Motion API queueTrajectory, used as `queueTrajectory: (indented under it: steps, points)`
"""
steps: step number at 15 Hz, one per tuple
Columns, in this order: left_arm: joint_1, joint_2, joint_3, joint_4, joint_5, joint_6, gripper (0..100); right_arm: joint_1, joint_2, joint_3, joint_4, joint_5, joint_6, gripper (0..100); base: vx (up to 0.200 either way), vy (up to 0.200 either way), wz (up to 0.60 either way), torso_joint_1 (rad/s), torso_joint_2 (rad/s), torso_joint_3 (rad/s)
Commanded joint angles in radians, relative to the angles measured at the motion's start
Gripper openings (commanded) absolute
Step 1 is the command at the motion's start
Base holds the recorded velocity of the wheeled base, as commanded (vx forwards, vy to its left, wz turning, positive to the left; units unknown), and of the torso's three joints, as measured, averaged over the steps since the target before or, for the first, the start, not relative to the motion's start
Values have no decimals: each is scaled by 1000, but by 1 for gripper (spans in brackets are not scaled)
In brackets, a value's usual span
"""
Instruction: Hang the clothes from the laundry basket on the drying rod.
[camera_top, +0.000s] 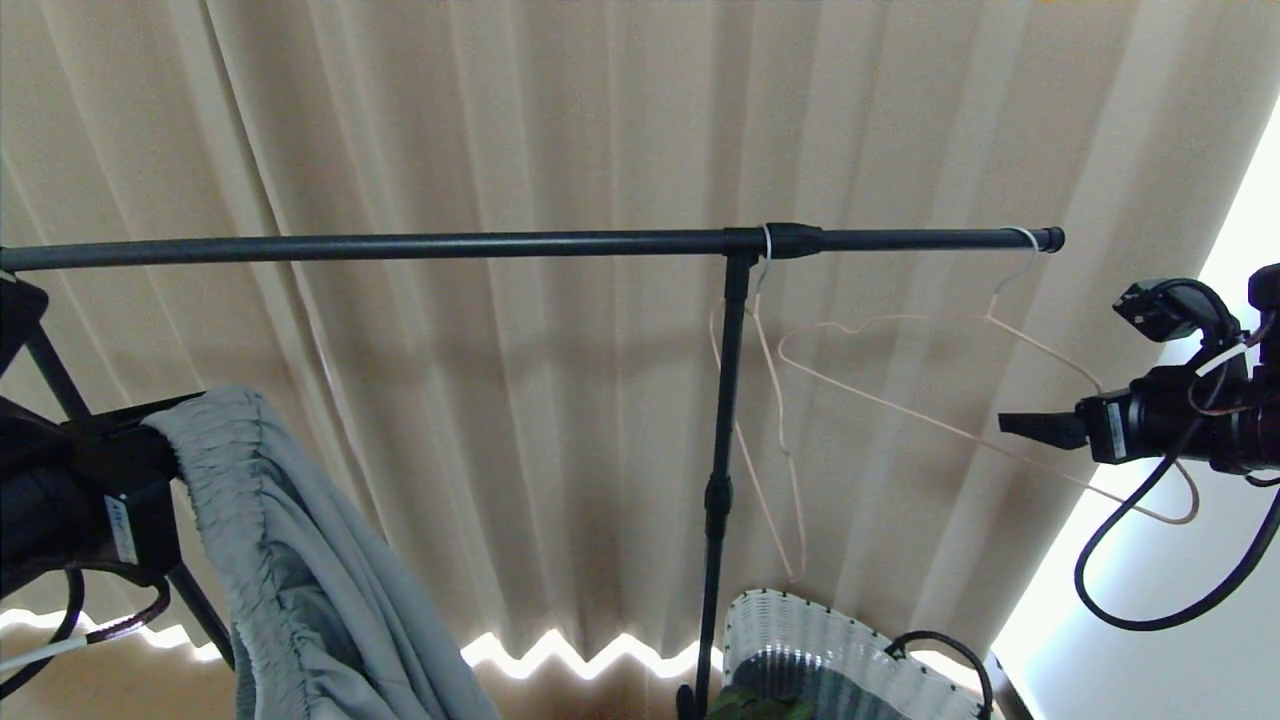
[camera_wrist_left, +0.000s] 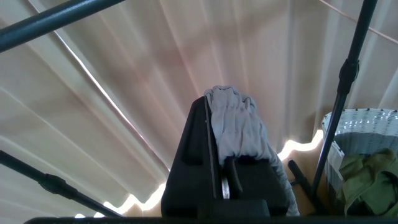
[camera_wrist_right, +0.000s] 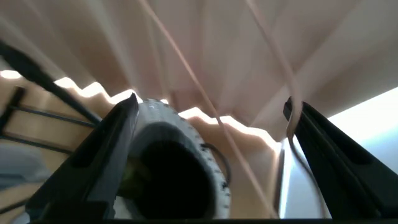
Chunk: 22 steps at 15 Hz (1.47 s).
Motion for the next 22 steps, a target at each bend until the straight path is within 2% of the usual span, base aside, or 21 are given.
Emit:
queueTrajectory:
  steps: [1, 6, 9, 15, 16, 22]
  points:
    - [0, 2, -1, 0, 0, 0, 0, 27, -33, -4, 2, -2, 10, 100, 0, 0, 0, 0, 0, 0]
    - [0, -1, 3, 0, 0, -2, 0, 32, -18, -10, -7, -18, 13, 100, 0, 0, 0, 0, 0, 0]
    - [0, -1, 7, 0, 0, 0, 0, 32, -8, -12, -8, -102, 11, 100, 0, 0, 0, 0, 0, 0]
    - [0, -1, 9, 0, 0, 0, 0, 32, 61, -16, -61, -150, 7, 100, 0, 0, 0, 0, 0, 0]
    - [0, -1, 7, 0, 0, 1, 0, 32, 59, -16, -61, -150, 7, 0, 0, 0, 0, 0, 0, 0]
    - [0, -2, 9, 0, 0, 1, 0, 32, 36, -12, -56, -153, 8, 0, 0, 0, 0, 0, 0, 0]
